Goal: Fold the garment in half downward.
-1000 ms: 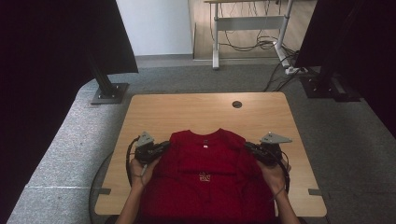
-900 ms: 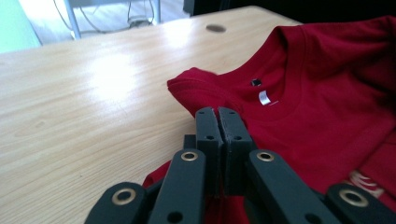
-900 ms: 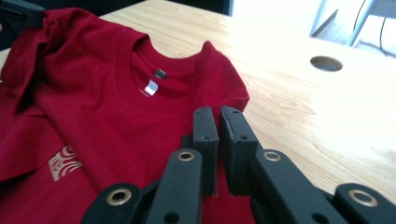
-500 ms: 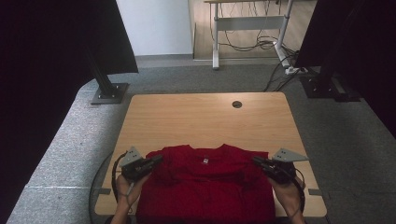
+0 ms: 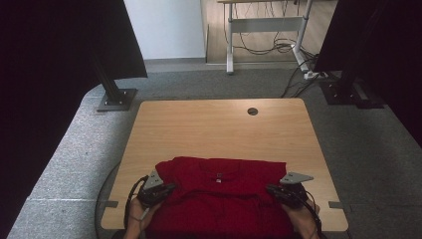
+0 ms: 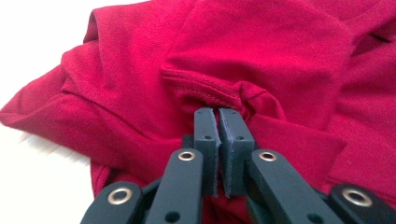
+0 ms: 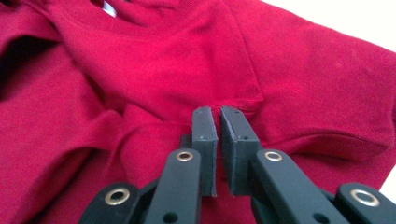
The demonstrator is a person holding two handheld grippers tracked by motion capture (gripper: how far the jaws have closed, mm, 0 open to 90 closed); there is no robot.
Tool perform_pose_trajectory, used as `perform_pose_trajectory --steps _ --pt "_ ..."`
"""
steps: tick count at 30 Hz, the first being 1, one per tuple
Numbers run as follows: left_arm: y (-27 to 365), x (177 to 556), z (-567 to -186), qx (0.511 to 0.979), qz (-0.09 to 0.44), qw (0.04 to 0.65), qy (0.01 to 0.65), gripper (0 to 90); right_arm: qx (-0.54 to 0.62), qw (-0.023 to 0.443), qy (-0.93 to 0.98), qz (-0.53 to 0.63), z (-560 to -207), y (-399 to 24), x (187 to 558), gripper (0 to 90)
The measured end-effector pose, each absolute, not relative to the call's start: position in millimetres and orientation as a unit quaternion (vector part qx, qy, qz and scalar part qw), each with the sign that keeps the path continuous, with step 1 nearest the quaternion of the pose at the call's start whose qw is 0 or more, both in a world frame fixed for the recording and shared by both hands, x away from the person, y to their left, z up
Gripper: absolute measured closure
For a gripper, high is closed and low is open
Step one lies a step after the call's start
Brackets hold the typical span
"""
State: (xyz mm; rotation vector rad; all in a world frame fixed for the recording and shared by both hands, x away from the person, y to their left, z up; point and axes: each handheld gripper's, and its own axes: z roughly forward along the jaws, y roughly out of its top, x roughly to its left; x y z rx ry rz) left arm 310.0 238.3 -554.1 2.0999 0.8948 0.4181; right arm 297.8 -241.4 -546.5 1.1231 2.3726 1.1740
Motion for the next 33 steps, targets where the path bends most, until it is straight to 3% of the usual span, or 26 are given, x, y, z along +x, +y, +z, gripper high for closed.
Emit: perform_pose_trajectory --steps 19,28,33 --pt "233.9 383.5 -557.9 0.81 0.178 0.402 0.387 84.7 0.43 0.151 0.805 0.379 -550.3 -232.2 368.8 83.8" --pt "239.8 418.4 -558.9 0.788 0.144 0.423 0.423 84.9 0.438 0.156 0.8 0.379 -549.5 -230.9 397.2 83.7" --pt "249.1 415.5 -542.1 0.774 0.161 0.447 0.418 87.5 0.423 0.199 0.798 0.381 -536.1 -231.1 391.2 84.6"
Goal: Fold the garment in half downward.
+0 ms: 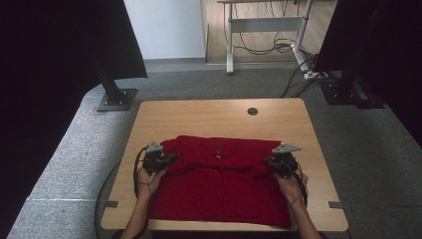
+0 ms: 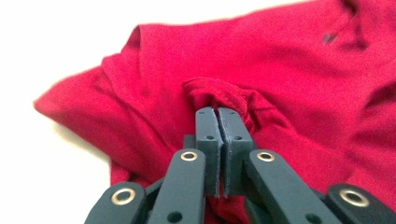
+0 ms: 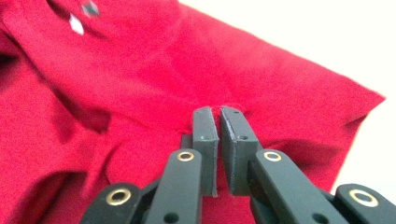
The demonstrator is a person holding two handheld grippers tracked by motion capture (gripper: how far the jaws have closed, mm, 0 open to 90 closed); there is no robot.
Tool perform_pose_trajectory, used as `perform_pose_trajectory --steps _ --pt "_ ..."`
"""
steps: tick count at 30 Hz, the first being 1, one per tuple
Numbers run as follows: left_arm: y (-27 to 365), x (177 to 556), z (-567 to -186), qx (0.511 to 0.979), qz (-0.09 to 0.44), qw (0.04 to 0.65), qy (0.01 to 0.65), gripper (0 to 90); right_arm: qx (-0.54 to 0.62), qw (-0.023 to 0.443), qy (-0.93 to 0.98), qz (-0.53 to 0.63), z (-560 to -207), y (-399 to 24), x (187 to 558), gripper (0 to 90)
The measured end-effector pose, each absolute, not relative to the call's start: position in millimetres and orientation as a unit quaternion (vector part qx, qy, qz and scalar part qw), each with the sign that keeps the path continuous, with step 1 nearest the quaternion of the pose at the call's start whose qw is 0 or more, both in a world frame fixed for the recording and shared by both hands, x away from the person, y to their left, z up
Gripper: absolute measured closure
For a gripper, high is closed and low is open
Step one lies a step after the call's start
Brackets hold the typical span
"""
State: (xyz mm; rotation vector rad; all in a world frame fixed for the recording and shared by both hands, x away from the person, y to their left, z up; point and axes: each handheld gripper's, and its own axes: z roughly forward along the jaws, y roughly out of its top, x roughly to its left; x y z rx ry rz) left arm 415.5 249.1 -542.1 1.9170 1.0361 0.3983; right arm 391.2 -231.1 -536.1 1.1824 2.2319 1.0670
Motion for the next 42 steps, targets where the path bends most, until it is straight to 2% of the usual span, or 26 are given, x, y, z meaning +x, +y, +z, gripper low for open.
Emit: perform_pose_trajectory --steps 7,13,21,30,33,34,37,39,40,41,42 --pt "267.2 390.1 -489.4 0.733 0.19 0.526 0.387 87.7 0.401 0.25 0.771 0.427 -490.4 -243.4 363.5 84.8" --pt "274.7 355.2 -472.0 0.732 0.203 0.543 0.358 87.6 0.391 0.261 0.755 0.457 -467.1 -257.6 327.5 84.8" --pt "276.0 317.6 -508.2 0.766 0.181 0.501 0.36 87.3 0.397 0.213 0.77 0.452 -500.5 -263.2 289.6 84.8" --pt "271.1 306.8 -555.1 0.811 0.166 0.411 0.382 84.4 0.415 0.152 0.797 0.412 -542.5 -258.7 286.7 84.2" --pt "277.6 307.1 -560.4 0.802 0.147 0.421 0.397 80.4 0.415 0.143 0.799 0.412 -547.1 -258.9 286.5 82.8" --pt "280.4 307.7 -558.9 0.799 0.143 0.423 0.402 77.7 0.416 0.14 0.796 0.418 -547.0 -260.0 286.1 80.7" --pt "287.5 308.8 -552.6 0.782 0.125 0.453 0.409 64.9 0.416 0.137 0.781 0.445 -542.7 -265.0 284.8 63.1" --pt "287.4 309.0 -547.5 0.777 0.122 0.466 0.404 57.6 0.418 0.138 0.775 0.454 -539.6 -267.3 285.7 57.0" --pt "287.4 309.0 -547.5 0.777 0.122 0.466 0.404 52.4 0.418 0.138 0.775 0.454 -539.6 -267.3 285.7 57.0" --pt "285.3 310.3 -545.3 0.778 0.121 0.469 0.399 52.4 0.42 0.134 0.771 0.459 -538.9 -268.5 287.4 53.0" --pt "282.0 312.1 -543.7 0.778 0.126 0.47 0.397 47.0 0.422 0.117 0.766 0.471 -539.8 -269.0 292.1 49.2"
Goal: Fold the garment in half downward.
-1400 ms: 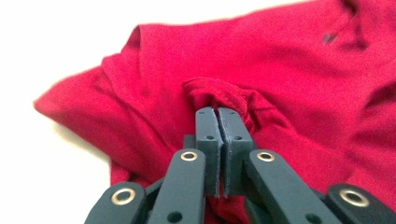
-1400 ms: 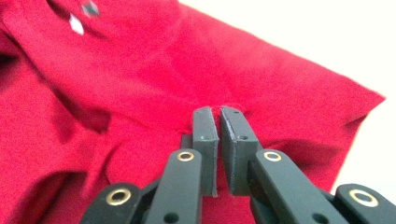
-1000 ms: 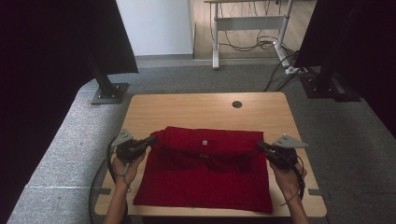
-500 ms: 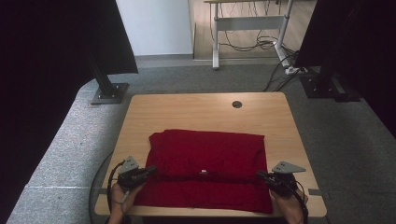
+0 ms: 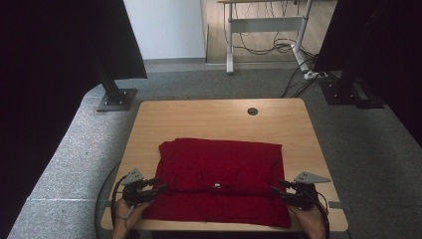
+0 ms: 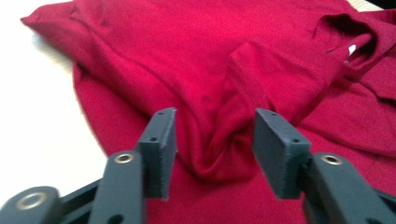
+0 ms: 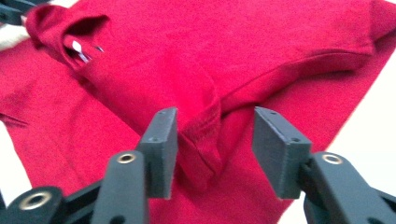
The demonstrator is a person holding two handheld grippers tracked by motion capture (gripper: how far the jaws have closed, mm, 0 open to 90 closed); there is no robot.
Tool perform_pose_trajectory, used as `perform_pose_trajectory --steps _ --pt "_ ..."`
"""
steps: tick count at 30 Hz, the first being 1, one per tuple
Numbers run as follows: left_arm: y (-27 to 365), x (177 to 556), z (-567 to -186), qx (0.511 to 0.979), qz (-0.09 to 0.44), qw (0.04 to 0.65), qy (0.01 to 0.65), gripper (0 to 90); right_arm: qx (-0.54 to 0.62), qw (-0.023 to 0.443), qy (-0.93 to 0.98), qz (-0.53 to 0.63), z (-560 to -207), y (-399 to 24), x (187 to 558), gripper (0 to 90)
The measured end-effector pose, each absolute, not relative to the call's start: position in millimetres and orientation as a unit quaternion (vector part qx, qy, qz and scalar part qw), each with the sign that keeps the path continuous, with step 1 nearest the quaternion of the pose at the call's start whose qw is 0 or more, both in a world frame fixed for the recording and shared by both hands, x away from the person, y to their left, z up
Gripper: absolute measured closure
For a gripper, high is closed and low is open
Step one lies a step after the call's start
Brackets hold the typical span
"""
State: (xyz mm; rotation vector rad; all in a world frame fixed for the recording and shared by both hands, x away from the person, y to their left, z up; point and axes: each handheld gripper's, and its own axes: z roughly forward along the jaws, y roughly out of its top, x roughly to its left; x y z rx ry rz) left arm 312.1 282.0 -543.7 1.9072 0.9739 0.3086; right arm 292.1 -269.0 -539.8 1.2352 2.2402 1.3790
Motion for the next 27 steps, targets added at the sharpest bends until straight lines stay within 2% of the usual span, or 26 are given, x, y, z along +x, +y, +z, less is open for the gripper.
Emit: perform_pose_trajectory --steps 5,6,10,16,18,22,27 --pt "274.3 319.9 -542.9 0.781 0.118 0.469 0.396 44.3 0.422 0.111 0.766 0.473 -542.3 -264.0 299.0 46.9" --pt "272.0 321.7 -543.2 0.783 0.115 0.466 0.396 44.4 0.423 0.109 0.765 0.473 -542.7 -262.5 300.7 49.1" --pt "262.5 326.7 -544.5 0.79 0.105 0.464 0.388 46.5 0.42 0.111 0.776 0.457 -542.9 -255.7 305.3 67.5" --pt "251.2 329.5 -544.4 0.808 0.093 0.446 0.372 52.3 0.413 0.118 0.787 0.443 -541.9 -251.1 305.8 80.6" --pt "249.5 330.4 -544.8 0.816 0.093 0.434 0.369 58.8 0.413 0.118 0.787 0.443 -541.5 -251.4 305.4 81.9" --pt "250.6 327.8 -540.0 0.824 0.128 0.415 0.363 88.0 0.412 0.122 0.787 0.443 -540.8 -251.9 304.6 83.5" --pt "263.2 319.4 -524.8 0.797 0.168 0.457 0.357 89.6 0.403 0.152 0.783 0.449 -530.8 -253.6 298.2 84.5"
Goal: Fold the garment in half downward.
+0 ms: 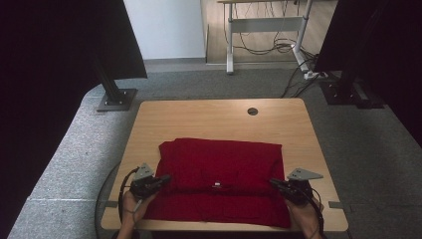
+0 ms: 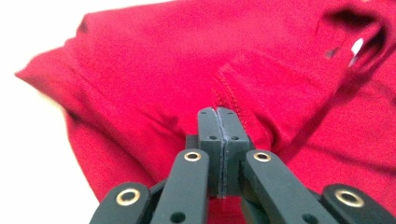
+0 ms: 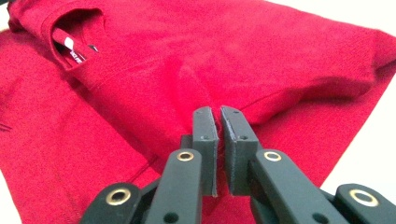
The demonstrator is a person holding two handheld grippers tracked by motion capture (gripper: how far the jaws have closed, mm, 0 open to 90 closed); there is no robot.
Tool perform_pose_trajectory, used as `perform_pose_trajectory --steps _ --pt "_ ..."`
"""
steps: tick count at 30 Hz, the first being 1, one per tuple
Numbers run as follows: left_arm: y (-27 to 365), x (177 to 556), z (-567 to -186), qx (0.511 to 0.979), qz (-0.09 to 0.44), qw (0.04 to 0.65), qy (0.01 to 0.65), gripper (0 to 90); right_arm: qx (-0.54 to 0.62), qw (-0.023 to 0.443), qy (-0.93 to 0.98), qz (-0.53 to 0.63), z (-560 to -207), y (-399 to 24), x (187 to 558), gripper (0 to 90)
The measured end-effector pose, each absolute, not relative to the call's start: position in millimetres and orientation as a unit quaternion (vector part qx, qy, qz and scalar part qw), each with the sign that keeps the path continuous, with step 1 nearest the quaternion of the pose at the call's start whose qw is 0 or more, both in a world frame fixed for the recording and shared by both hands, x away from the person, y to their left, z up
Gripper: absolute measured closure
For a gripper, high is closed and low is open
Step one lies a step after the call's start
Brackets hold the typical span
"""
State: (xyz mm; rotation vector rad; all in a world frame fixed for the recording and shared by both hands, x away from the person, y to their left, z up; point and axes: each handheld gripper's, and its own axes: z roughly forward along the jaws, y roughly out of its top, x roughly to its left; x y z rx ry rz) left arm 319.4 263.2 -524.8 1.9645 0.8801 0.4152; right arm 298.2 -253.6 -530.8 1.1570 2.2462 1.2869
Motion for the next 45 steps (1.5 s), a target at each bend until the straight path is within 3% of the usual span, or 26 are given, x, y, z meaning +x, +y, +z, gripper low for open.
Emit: perform_pose_trajectory --steps 5,9,18,23,38,42,45 --pt "274.6 303.1 -497.7 0.776 0.205 0.493 0.334 89.7 0.387 0.18 0.773 0.47 -508.6 -256.4 283.9 84.7" --pt "278.6 289.3 -492.7 0.777 0.196 0.499 0.33 89.6 0.378 0.18 0.771 0.479 -494.9 -256.2 269.6 84.7" --pt "271.5 276.7 -543.6 0.821 0.152 0.423 0.352 89.4 0.405 0.129 0.801 0.423 -539.0 -248.8 259.9 84.6" --pt "261.9 285.7 -554.9 0.836 0.162 0.39 0.351 89.2 0.416 0.123 0.806 0.402 -555.8 -247.7 271.0 84.6" --pt "247.5 329.7 -559.7 0.813 0.147 0.409 0.388 88.6 0.443 0.147 0.788 0.401 -556.6 -259.5 338.8 84.3" --pt "255.4 333.3 -561.4 0.798 0.128 0.426 0.407 76.9 0.443 0.139 0.787 0.407 -556.7 -261.5 340.6 81.8" --pt "262.9 336.1 -555.9 0.783 0.13 0.434 0.427 57.4 0.437 0.152 0.787 0.409 -552.6 -262.0 337.7 70.2"
